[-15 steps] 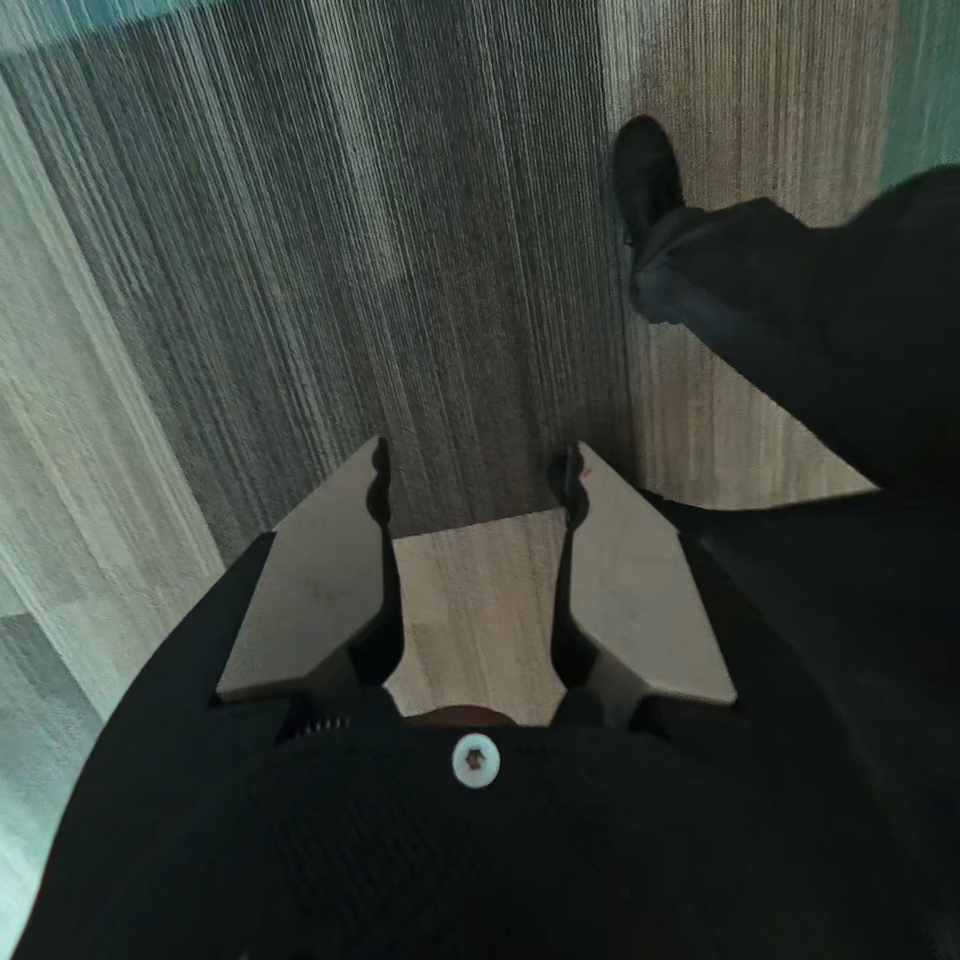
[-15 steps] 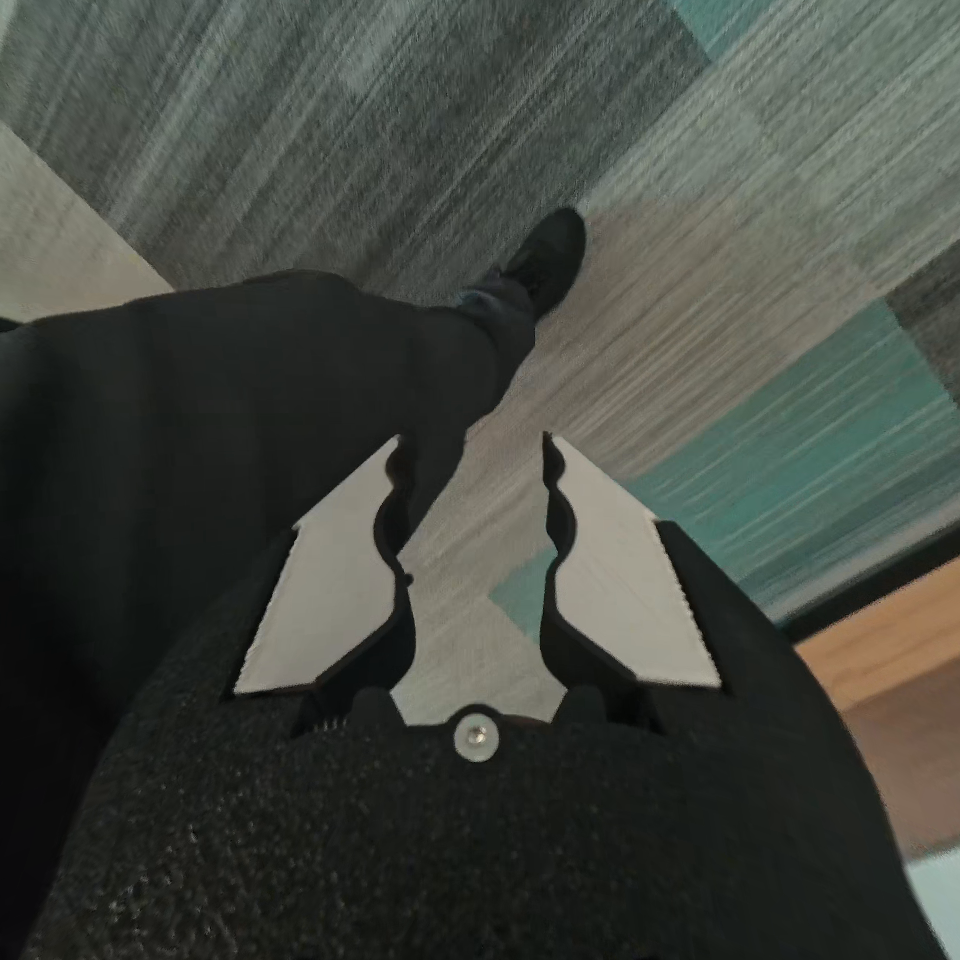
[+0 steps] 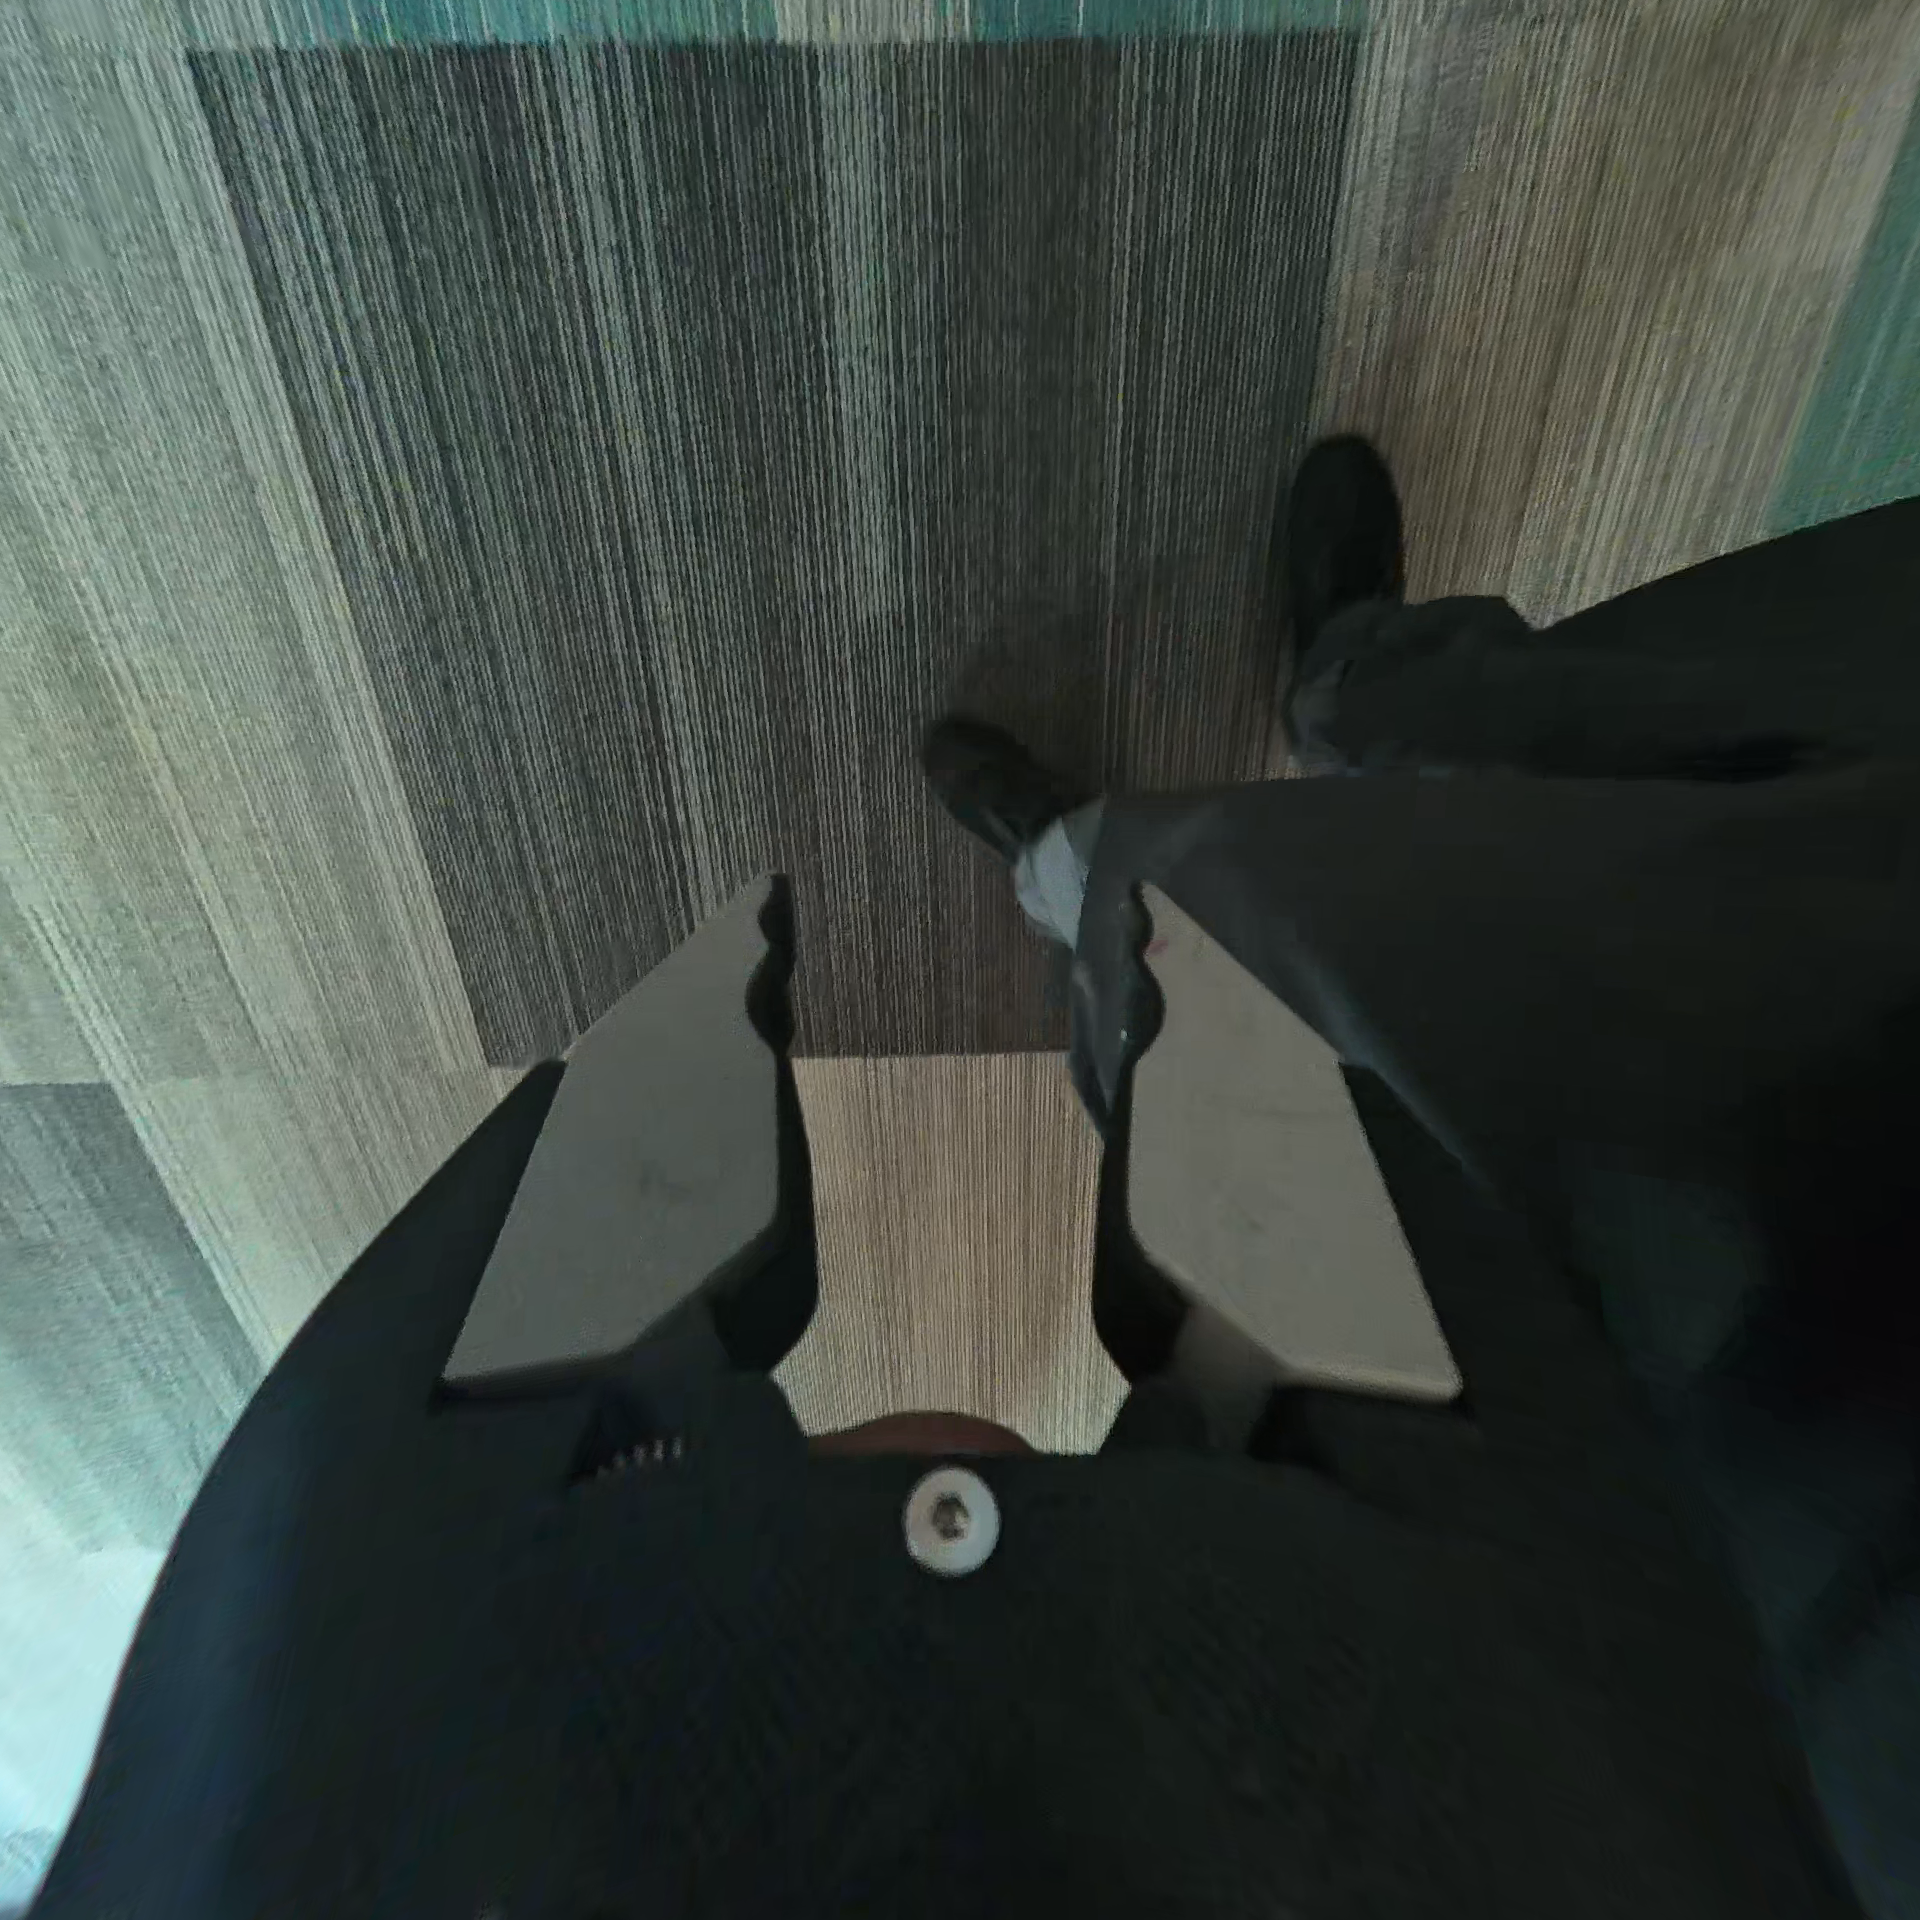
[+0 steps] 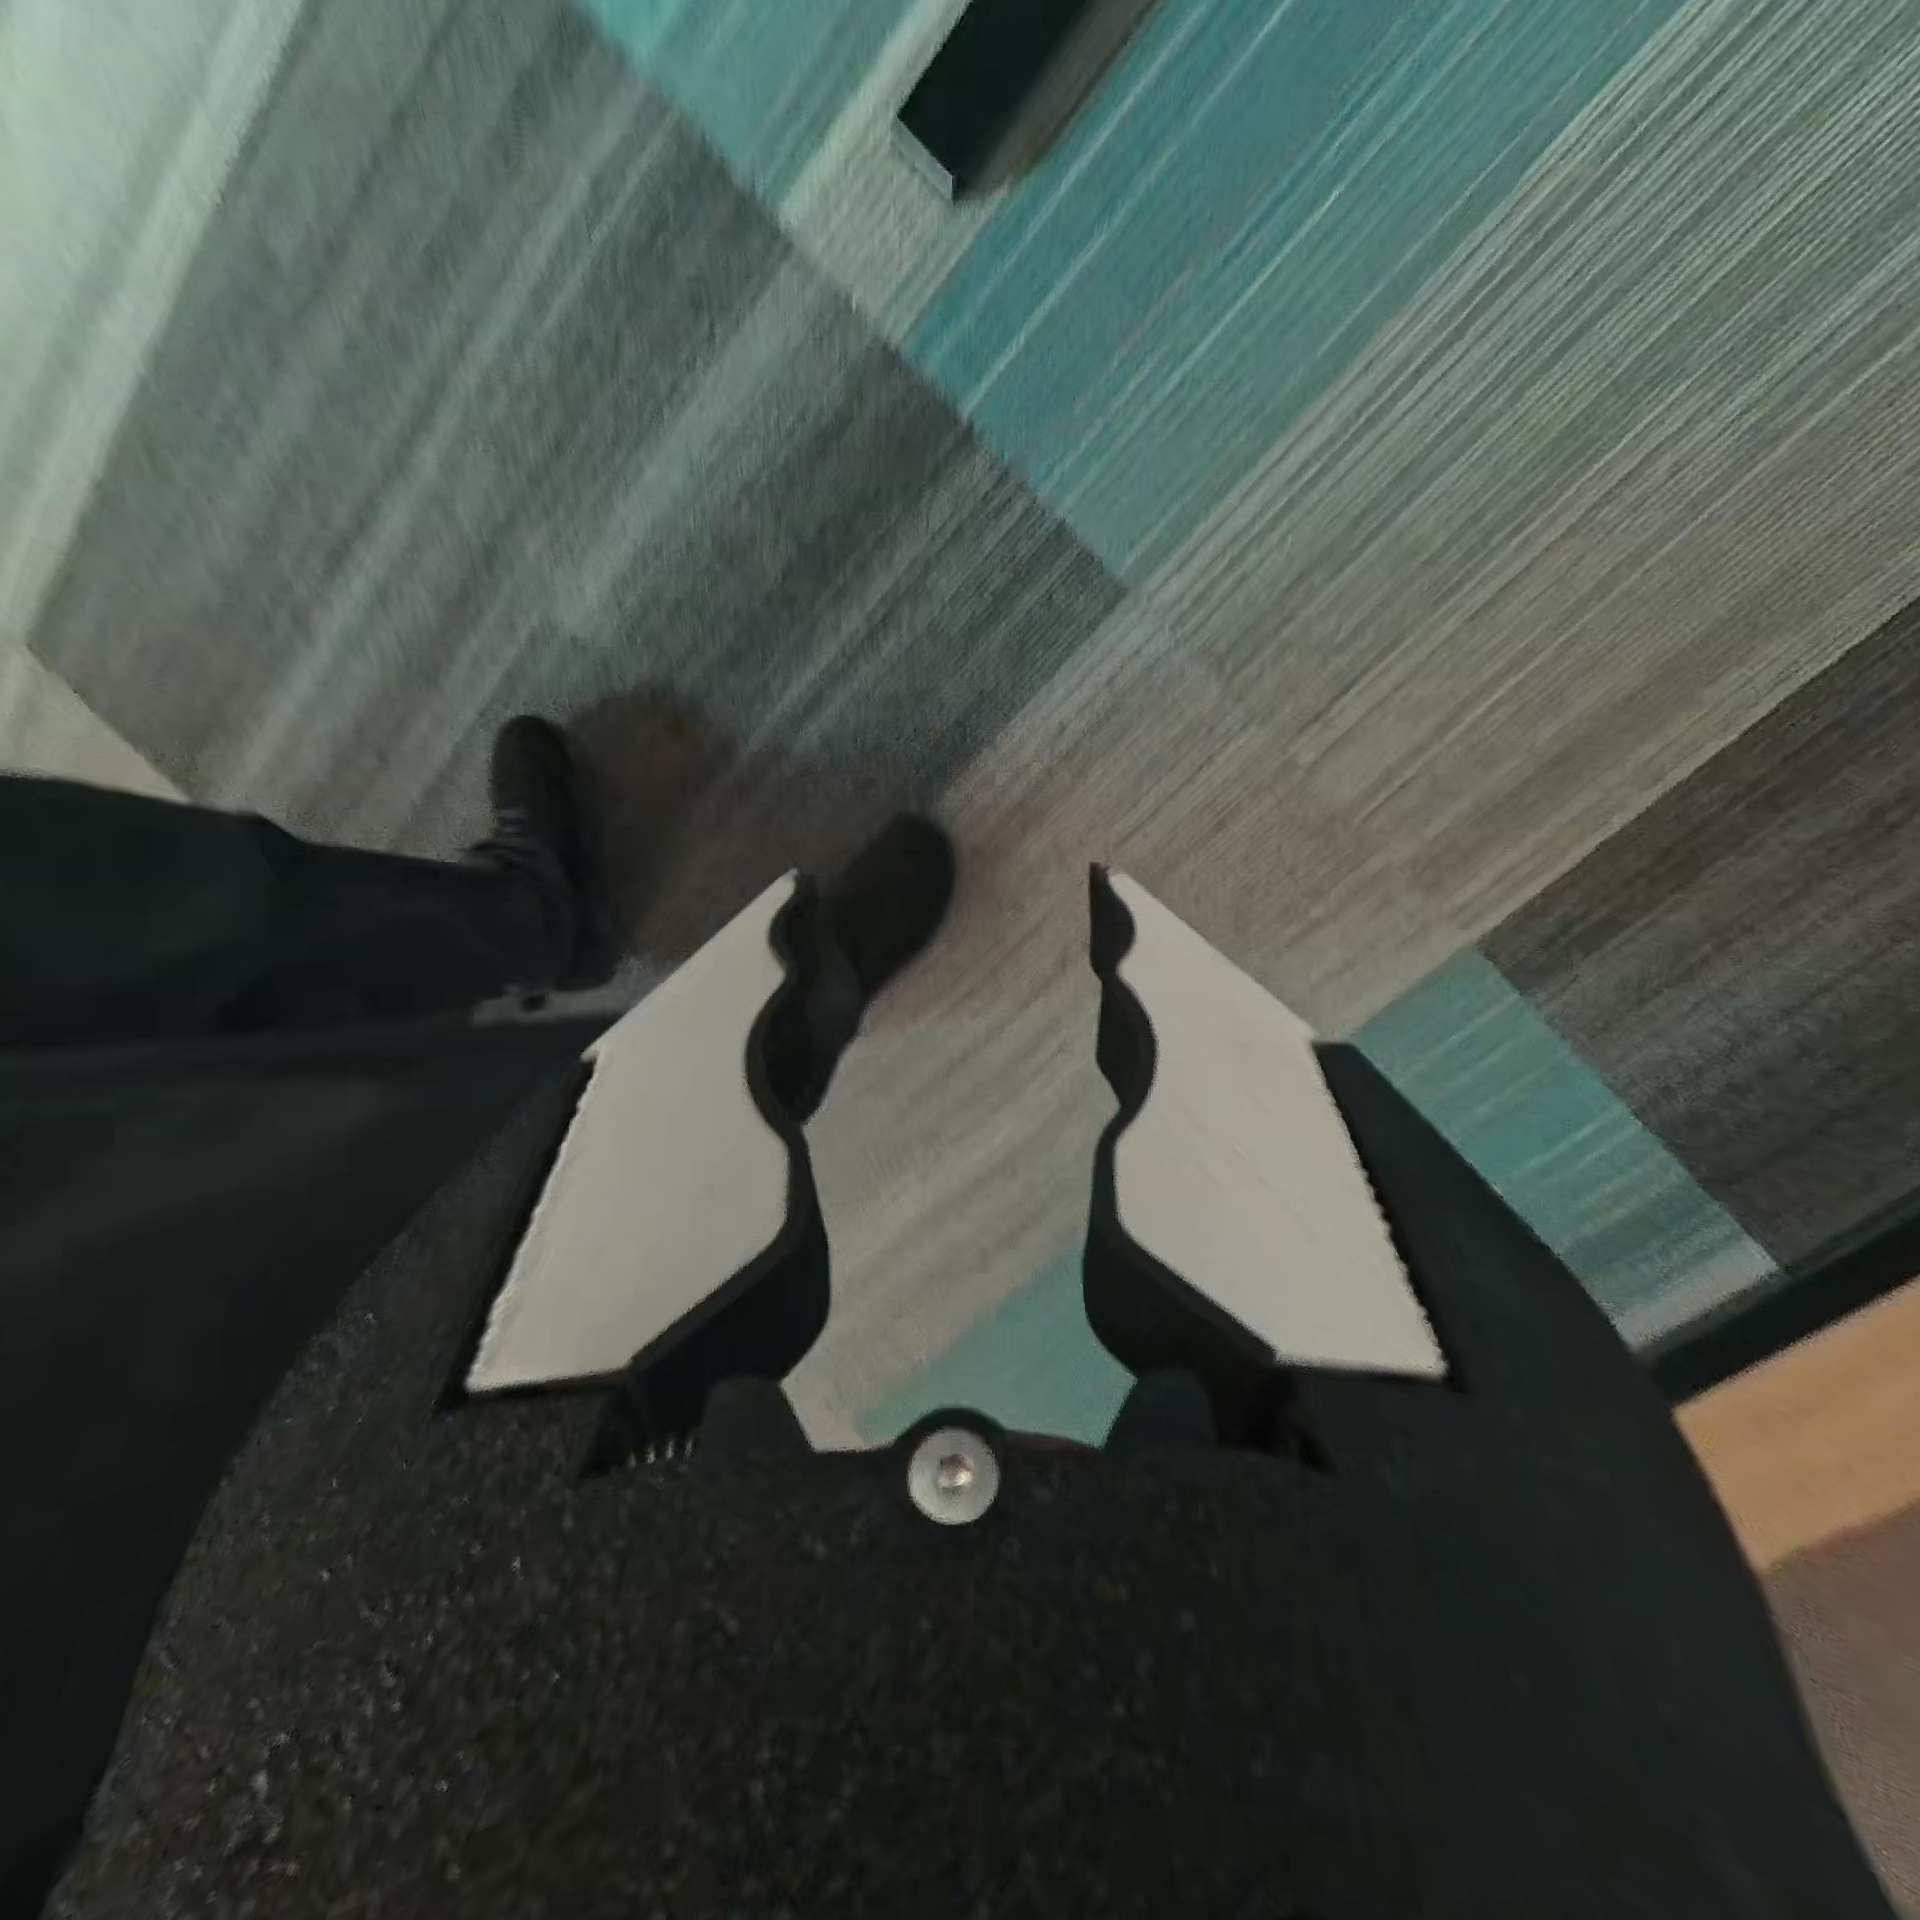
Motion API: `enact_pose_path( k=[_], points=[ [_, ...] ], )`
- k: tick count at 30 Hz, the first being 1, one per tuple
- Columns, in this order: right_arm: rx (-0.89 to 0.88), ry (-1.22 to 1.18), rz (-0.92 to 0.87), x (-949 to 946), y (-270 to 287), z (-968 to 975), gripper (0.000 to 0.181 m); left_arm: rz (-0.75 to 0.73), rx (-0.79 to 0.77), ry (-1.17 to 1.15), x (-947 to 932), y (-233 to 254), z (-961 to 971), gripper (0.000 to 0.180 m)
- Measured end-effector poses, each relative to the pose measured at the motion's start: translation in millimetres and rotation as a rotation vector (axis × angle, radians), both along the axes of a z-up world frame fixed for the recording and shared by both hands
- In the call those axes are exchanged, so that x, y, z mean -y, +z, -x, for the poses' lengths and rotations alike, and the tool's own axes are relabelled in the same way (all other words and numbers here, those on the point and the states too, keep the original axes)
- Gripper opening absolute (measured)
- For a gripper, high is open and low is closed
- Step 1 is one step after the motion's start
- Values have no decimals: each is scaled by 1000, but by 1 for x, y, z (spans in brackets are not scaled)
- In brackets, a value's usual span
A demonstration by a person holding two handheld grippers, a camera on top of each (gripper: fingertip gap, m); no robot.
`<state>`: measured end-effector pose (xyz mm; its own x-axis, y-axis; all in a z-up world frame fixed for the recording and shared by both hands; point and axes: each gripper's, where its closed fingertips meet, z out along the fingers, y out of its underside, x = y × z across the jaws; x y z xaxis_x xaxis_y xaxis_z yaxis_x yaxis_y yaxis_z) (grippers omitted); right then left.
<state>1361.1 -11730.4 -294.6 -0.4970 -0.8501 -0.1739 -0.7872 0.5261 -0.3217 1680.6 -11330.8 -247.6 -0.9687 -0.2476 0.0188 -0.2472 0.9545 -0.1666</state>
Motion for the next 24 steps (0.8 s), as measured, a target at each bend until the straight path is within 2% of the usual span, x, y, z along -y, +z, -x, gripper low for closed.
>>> enact_pose_path(
  k=[5, 11, 17, 24],
  points=[
    [30, 4, 20, 24, 15, -50, 51, 51, -51, -129, 67, -19, -2, 60],
    [-105, -4, -24, -6, 6, -59, 52, 225, -131, -314, 178, -23, -19, 63],
    [-126, -122, 32, 20, 29, -65, 51, 365, -137, -603, 301, 6, -48, 64],
    [-77, -312, 38, 73, 17, -62, 48, 514, -144, -740, 451, 54, -46, 64]
  ],
)
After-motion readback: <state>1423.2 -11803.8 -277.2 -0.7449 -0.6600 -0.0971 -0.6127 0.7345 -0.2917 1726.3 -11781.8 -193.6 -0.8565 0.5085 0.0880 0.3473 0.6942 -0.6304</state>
